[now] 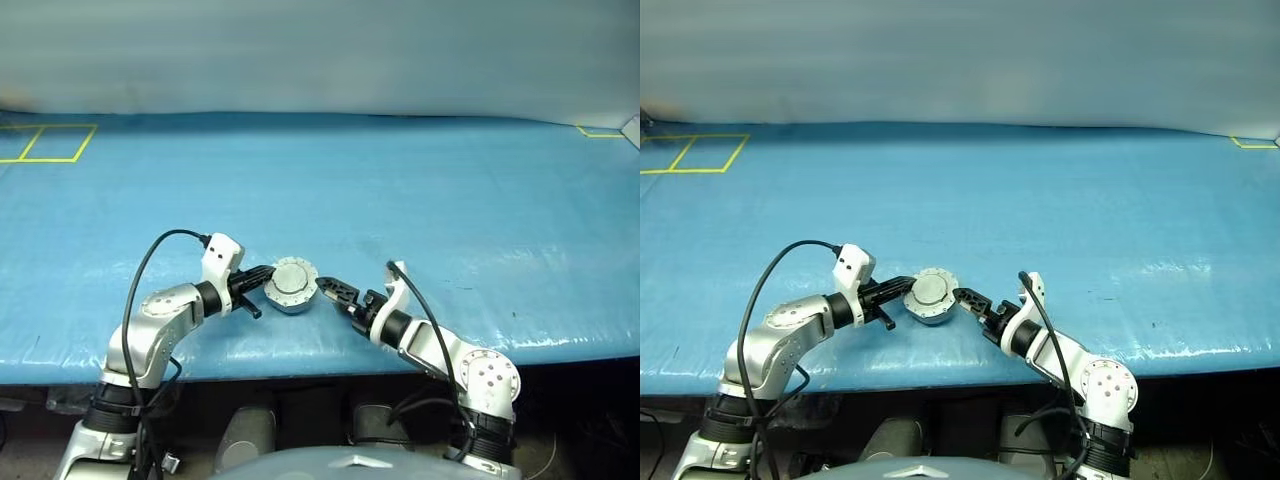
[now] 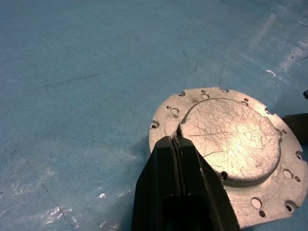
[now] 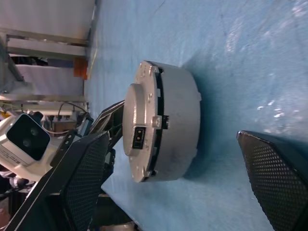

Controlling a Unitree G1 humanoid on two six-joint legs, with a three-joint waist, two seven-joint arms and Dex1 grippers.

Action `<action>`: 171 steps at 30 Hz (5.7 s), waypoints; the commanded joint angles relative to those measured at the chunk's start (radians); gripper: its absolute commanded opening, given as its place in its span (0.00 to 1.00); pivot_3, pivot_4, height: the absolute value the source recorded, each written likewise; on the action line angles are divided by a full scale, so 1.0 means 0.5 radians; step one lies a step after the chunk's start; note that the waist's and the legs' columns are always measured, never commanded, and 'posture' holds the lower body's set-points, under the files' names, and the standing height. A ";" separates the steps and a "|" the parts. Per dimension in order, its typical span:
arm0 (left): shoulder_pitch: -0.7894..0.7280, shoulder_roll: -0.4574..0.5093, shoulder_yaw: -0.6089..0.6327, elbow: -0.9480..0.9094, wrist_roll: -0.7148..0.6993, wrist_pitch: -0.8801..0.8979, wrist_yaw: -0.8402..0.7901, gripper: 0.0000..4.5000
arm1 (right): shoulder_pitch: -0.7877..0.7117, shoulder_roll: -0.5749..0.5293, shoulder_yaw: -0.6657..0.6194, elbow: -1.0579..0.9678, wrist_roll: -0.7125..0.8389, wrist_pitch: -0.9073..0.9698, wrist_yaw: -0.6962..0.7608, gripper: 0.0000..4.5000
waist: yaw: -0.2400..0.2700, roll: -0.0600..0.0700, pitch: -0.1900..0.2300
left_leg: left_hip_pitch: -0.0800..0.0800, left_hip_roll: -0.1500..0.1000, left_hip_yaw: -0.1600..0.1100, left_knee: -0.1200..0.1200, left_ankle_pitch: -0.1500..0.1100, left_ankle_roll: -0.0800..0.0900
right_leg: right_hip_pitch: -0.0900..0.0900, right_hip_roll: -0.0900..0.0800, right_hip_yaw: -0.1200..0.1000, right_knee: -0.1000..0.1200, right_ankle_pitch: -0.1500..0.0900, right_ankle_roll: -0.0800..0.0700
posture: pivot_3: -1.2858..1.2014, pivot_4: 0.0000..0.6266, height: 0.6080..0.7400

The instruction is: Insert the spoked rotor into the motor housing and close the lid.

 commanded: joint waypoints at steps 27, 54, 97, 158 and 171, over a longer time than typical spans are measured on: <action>0.108 -0.056 -0.102 0.045 0.040 0.044 0.016 0.00 | 0.102 0.068 0.471 0.125 0.454 -0.380 -0.219 0.47 | -0.015 0.002 -0.001 | -0.007 0.002 0.001 -0.003 -0.002 0.004 | 0.000 0.004 0.002 -0.006 0.001 0.001 | 0.52 0.24 1.00; 0.101 -0.510 0.654 -0.337 -0.830 0.178 0.318 0.00 | 0.147 0.029 0.492 0.065 0.565 -0.471 -0.178 0.47 | -0.018 -0.003 0.008 | -0.026 0.002 -0.003 0.004 -0.002 0.004 | -0.010 0.004 0.000 -0.006 0.004 0.004 | 0.52 0.24 1.00; 0.861 -0.986 0.541 -0.255 -2.503 -0.031 0.768 1.00 | -0.182 -0.101 0.402 -0.016 0.740 -0.633 -0.012 0.01 | -0.013 -0.006 0.020 | -0.028 0.000 0.001 0.013 -0.003 0.006 | -0.007 0.006 0.002 -0.007 0.006 0.002 | 0.52 0.24 1.00; 0.562 -0.283 0.116 -0.270 -0.090 -0.822 0.667 0.00 | -0.040 -0.771 0.861 -0.667 -1.998 -1.050 0.611 0.08 | 0.012 -0.006 0.019 | -0.022 0.000 0.013 0.015 -0.002 0.004 | -0.005 0.006 0.007 -0.005 0.011 0.005 | 0.52 0.24 1.00; 0.597 -0.323 0.103 -0.233 0.075 -0.966 0.592 0.00 | -0.245 -0.383 1.343 -0.470 -2.478 -1.163 0.508 1.00 | 0.007 -0.008 0.018 | -0.021 -0.001 0.012 0.015 -0.001 0.003 | -0.005 0.006 0.006 -0.003 0.012 0.006 | 0.52 0.24 1.00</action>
